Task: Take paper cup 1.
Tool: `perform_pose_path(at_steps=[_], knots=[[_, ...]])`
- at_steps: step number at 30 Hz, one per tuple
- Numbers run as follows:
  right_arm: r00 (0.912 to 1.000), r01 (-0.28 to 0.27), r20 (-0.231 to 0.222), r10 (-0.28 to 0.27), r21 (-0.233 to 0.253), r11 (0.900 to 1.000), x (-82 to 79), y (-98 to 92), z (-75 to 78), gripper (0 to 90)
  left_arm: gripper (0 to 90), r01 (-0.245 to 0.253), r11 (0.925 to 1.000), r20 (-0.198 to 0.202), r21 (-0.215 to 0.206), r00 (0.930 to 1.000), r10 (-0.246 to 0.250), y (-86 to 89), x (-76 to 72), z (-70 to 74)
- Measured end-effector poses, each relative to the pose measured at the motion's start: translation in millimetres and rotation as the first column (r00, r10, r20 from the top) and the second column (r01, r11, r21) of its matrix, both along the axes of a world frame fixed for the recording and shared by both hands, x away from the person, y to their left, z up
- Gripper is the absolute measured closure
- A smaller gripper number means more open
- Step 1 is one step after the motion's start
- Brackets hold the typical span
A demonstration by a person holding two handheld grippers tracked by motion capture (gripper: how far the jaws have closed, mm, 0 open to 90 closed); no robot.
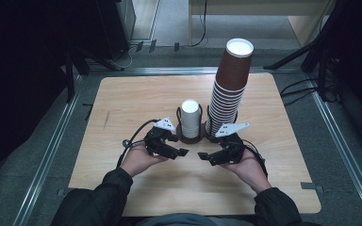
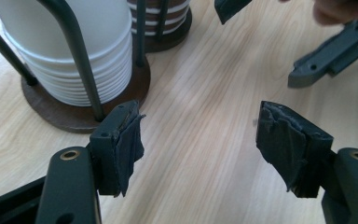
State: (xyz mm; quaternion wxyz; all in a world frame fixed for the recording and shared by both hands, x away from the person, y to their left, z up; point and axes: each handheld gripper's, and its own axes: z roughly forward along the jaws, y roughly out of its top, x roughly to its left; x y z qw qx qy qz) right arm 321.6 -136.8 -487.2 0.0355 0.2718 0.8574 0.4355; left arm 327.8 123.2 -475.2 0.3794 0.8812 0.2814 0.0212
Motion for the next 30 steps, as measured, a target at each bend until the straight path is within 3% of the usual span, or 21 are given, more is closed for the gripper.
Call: perform_pose_path(at_steps=[5,9,13,17,26,30], knots=[[0.9994,-0.027,-0.023,0.027,0.01,1.0,-1.0,0.0,0.7,31.7,33.7,0.008,1.0,-0.018,0.005,0.9998,-0.008,2.5,2.5,-1.3],[0.9996,-0.021,-0.019,0.021,0.021,1.0,1.0,-3.4,2.5,39.5,33.7,0.02,0.9995,-0.024,0.024,0.9995,-0.02,2.5,2.4,-4.0],[0.9988,-0.024,-0.043,0.025,0.025,0.999,3.6,-5.7,3.4,45.0,34.2,0.012,0.9993,-0.034,0.034,0.9993,-0.011,4.5,0.3,-4.7],[0.9986,-0.023,-0.048,0.023,0.019,1.0,4.2,-5.4,4.0,46.4,34.2,0.016,0.9998,-0.022,0.007,0.9996,-0.016,9.4,-3.3,-0.1],[0.9976,-0.017,-0.066,0.019,0.028,0.999,6.7,-7.4,4.6,49.8,37.9,0.011,0.9999,-0.024,-0.005,0.9996,-0.011,14.5,-2.2,1.6],[0.9985,-0.027,-0.048,0.028,0.021,0.999,5.5,-7.9,6.3,53.3,38.6,0.021,0.9998,-0.015,0.006,0.9997,-0.021,15.2,-1.9,1.4]])
